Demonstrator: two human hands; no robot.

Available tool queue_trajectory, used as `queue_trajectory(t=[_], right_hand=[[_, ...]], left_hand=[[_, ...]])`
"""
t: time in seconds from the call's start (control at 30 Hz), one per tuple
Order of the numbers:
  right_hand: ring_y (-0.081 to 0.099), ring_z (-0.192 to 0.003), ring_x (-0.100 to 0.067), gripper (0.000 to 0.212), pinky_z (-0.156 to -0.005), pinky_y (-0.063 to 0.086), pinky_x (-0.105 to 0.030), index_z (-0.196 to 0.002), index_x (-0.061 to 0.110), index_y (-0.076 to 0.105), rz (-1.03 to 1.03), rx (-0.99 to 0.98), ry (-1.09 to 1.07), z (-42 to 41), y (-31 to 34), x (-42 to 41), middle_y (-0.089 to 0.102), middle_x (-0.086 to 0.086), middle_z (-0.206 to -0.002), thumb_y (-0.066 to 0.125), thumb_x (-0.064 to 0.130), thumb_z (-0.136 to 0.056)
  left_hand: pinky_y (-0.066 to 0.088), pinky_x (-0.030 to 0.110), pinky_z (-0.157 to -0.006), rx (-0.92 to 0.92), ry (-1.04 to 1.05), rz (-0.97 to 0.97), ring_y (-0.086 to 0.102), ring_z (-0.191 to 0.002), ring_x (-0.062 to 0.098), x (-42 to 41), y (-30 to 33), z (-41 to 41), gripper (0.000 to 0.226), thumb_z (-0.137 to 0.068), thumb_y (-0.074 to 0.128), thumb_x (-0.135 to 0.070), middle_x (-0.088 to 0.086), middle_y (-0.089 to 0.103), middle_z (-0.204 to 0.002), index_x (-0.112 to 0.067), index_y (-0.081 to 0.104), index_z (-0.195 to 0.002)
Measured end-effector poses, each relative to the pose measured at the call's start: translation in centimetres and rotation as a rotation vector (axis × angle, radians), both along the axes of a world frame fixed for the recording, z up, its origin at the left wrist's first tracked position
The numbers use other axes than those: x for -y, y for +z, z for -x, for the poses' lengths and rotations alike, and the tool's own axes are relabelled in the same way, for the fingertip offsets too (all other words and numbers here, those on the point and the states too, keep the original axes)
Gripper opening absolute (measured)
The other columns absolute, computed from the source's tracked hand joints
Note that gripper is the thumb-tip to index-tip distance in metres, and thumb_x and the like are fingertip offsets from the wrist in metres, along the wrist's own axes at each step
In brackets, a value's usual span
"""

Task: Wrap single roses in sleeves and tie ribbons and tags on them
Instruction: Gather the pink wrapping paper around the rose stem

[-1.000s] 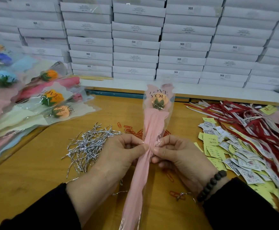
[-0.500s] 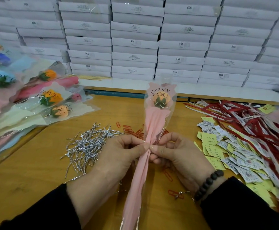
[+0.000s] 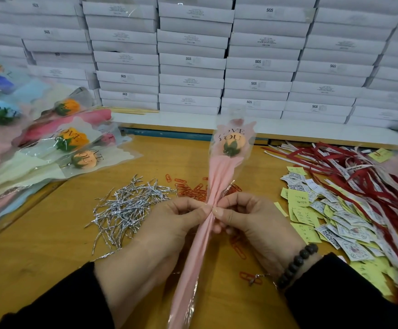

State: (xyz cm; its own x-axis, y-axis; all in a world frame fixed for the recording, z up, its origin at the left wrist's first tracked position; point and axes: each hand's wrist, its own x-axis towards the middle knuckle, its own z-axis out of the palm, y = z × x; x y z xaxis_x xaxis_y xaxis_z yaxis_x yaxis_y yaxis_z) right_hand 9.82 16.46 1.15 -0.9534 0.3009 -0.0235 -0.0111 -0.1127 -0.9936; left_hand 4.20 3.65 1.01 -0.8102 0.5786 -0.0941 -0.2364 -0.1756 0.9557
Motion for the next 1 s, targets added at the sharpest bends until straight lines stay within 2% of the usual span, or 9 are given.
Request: queue_trajectory(t=[0.1,0.23,0.4,0.53,0.67,0.77,0.87,0.93,1.0], right_hand=[[0.058,-0.045,-0.005,0.008,-0.043,0.043,-0.012,-0.075,0.003,0.062,0.010,-0.016,-0.001,-0.09,0.14,0.11,0.063,-0.002,-0.052,0.067,-0.003,-0.076],[0.057,-0.046,-0.007,0.009,-0.045,0.044,-0.013,-0.075,0.003,0.061,0.007,-0.033,0.002,-0.02,0.04,0.28,0.063,-0.005,-0.053,0.065,-0.004,-0.078],[0.058,-0.047,-0.007,0.008,-0.046,0.045,-0.013,-0.075,0.003,0.062,0.003,-0.038,-0.009,-0.12,0.04,0.25,0.063,-0.005,-0.054,0.065,-0.004,-0.077],[0.058,-0.044,-0.006,0.010,-0.043,0.044,-0.013,-0.073,0.002,0.061,0.030,-0.050,-0.025,-0.18,0.21,0.30,0.063,-0.002,-0.052,0.065,-0.006,-0.076],[0.060,-0.044,-0.007,0.009,-0.042,0.044,-0.012,-0.072,-0.001,0.061,0.073,-0.059,-0.010,-0.40,0.43,0.40,0.065,-0.002,-0.053,0.066,-0.008,-0.073],[0.060,-0.044,-0.007,0.008,-0.043,0.044,-0.012,-0.072,-0.001,0.063,0.035,-0.061,-0.026,-0.33,0.29,0.38,0.065,-0.003,-0.053,0.067,-0.008,-0.072],[0.061,-0.047,-0.006,0.004,-0.044,0.044,-0.011,-0.074,0.001,0.067,-0.007,-0.053,-0.029,-0.28,0.18,0.26,0.067,-0.004,-0.056,0.069,-0.003,-0.073],[0.060,-0.050,-0.007,0.006,-0.046,0.043,-0.011,-0.076,0.003,0.071,-0.033,-0.048,-0.031,-0.17,0.13,0.18,0.069,-0.007,-0.062,0.066,0.000,-0.079],[0.055,-0.054,-0.003,0.010,-0.049,0.042,-0.012,-0.078,0.009,0.073,-0.164,-0.019,-0.054,-0.04,0.06,0.20,0.071,-0.008,-0.072,0.065,0.007,-0.083]], left_hand=[[0.054,0.025,-0.054,0.064,0.005,-0.021,0.062,-0.051,0.020,-0.04,0.25,-0.07,0.021,-0.063,0.063,-0.007,0.019,0.063,-0.060,0.006,0.063,-0.078],[0.054,0.023,-0.048,0.085,0.054,-0.071,0.062,-0.046,0.020,-0.21,0.44,-0.12,0.015,-0.066,0.062,0.001,0.020,0.062,-0.055,0.006,0.057,-0.079],[0.055,0.023,-0.049,0.041,0.045,-0.061,0.063,-0.048,0.020,-0.08,0.36,-0.21,0.008,-0.072,0.061,0.002,0.020,0.064,-0.057,0.008,0.062,-0.078],[0.055,0.022,-0.051,-0.021,0.038,-0.033,0.064,-0.050,0.019,0.01,0.51,-0.34,0.022,-0.065,0.066,-0.009,0.019,0.066,-0.060,0.008,0.064,-0.078],[0.053,0.022,-0.046,-0.042,0.028,0.001,0.063,-0.047,0.017,0.11,0.79,-0.35,0.026,-0.063,0.068,-0.005,0.019,0.065,-0.059,0.010,0.062,-0.083],[0.049,0.018,-0.042,-0.046,0.015,0.032,0.061,-0.044,0.015,0.12,0.87,-0.17,0.020,-0.070,0.067,-0.001,0.017,0.065,-0.058,0.009,0.059,-0.085],[0.048,0.018,-0.043,-0.043,0.018,0.030,0.060,-0.043,0.015,0.07,0.79,0.03,0.022,-0.066,0.068,-0.001,0.016,0.064,-0.057,0.007,0.058,-0.084],[0.049,0.018,-0.042,-0.024,0.045,-0.005,0.060,-0.043,0.016,0.05,0.73,0.26,0.014,-0.071,0.065,0.006,0.017,0.063,-0.057,0.009,0.057,-0.082],[0.048,0.017,-0.041,-0.006,0.095,-0.017,0.060,-0.042,0.015,0.10,0.72,0.59,0.008,-0.076,0.062,0.010,0.017,0.064,-0.057,0.011,0.057,-0.082]])
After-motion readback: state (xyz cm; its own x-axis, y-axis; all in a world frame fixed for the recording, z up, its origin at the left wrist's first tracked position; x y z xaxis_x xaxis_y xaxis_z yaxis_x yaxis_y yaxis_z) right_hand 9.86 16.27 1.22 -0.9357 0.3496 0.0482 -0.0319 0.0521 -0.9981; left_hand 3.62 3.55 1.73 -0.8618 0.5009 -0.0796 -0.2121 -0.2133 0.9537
